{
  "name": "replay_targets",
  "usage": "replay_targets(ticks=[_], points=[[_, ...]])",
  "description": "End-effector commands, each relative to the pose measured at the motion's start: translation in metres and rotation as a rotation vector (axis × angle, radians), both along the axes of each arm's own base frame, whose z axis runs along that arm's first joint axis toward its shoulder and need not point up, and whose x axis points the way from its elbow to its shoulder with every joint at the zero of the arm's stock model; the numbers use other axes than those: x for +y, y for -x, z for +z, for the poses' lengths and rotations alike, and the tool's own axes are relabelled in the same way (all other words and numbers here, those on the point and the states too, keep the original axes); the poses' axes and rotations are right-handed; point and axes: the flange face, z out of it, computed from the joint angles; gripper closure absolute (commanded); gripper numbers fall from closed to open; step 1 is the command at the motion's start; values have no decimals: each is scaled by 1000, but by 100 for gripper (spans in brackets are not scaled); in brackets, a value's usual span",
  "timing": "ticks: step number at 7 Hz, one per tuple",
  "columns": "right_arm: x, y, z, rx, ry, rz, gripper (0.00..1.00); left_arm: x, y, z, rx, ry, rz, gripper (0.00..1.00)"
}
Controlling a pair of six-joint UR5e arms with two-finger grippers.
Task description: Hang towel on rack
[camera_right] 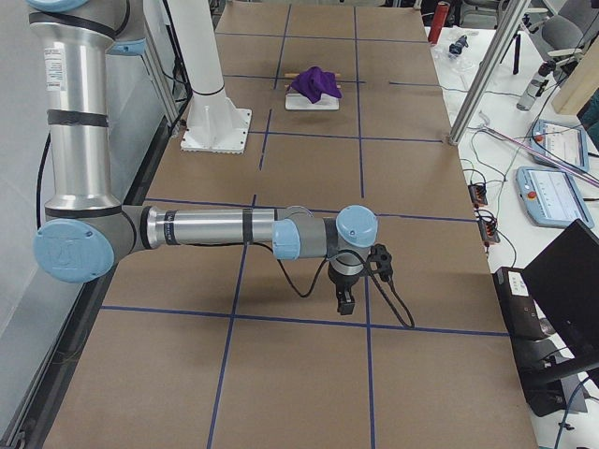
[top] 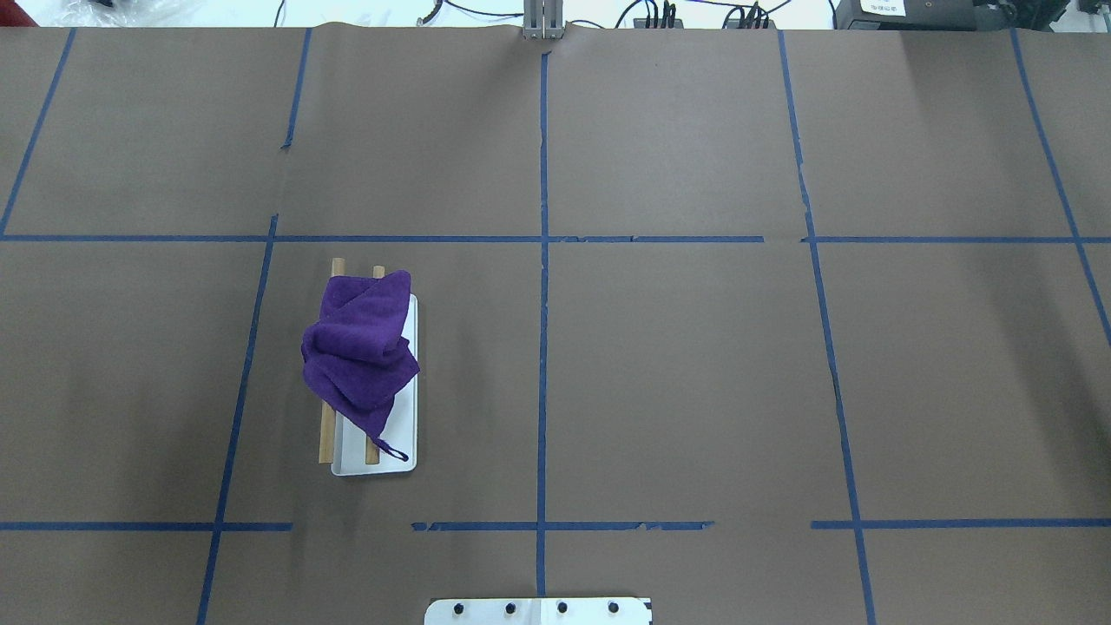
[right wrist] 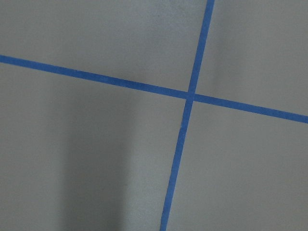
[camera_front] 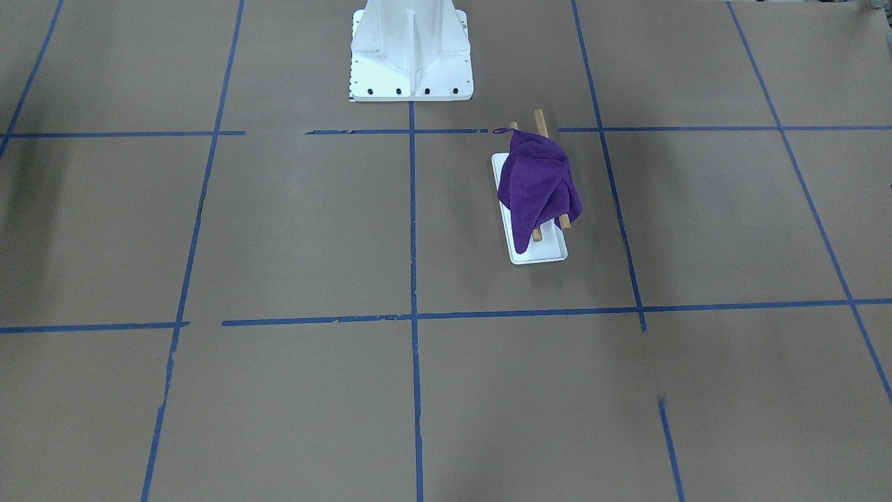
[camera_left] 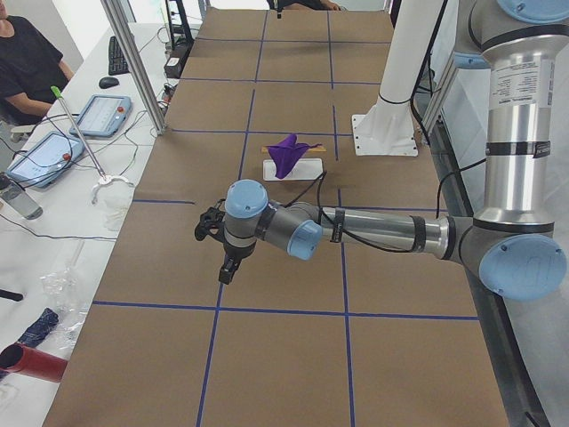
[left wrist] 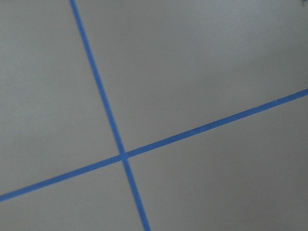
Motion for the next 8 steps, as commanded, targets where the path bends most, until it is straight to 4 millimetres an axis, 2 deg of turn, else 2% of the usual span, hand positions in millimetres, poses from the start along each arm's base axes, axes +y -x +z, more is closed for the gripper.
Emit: replay_targets(ticks=[1, 2, 4, 8], points=[[-5, -8, -8, -9, 3, -4, 0, 0, 3, 0, 29, 96, 1, 0], [-5, -6, -15, -37, -2, -3, 0, 4, 4, 1, 30, 81, 2, 0], [1, -7, -10, -33, 8, 4, 0, 4, 4, 0, 25, 73, 1, 0], [-5, -2, -12, -29, -4, -11, 0, 3, 3, 1, 21, 73, 3, 0]])
